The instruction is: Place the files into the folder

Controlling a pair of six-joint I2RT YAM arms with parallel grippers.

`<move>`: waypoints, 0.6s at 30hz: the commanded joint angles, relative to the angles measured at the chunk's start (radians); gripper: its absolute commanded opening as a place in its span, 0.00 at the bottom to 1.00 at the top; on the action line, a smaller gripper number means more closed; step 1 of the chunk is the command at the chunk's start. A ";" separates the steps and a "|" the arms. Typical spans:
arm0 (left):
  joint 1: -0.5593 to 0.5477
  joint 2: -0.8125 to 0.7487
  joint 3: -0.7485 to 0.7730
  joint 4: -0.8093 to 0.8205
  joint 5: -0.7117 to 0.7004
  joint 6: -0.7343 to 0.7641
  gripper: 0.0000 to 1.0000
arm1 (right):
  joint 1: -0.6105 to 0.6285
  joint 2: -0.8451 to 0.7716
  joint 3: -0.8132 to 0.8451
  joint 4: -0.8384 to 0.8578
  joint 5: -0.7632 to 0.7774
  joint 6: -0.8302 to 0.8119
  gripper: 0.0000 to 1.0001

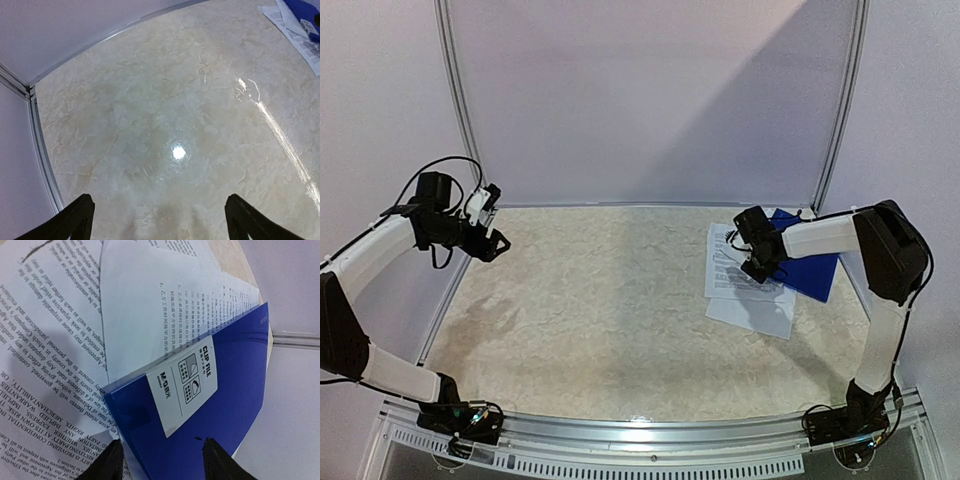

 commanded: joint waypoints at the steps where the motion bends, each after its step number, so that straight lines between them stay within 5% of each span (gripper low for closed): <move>1: -0.009 -0.003 -0.016 -0.035 0.050 -0.001 0.93 | 0.009 0.047 -0.019 0.072 0.097 -0.023 0.49; 11: -0.008 -0.042 -0.039 -0.010 0.085 0.019 0.93 | 0.009 0.063 -0.033 0.198 0.186 -0.070 0.35; 18: -0.009 -0.044 -0.035 -0.016 0.074 0.033 0.93 | 0.009 0.153 -0.046 0.383 0.415 -0.242 0.31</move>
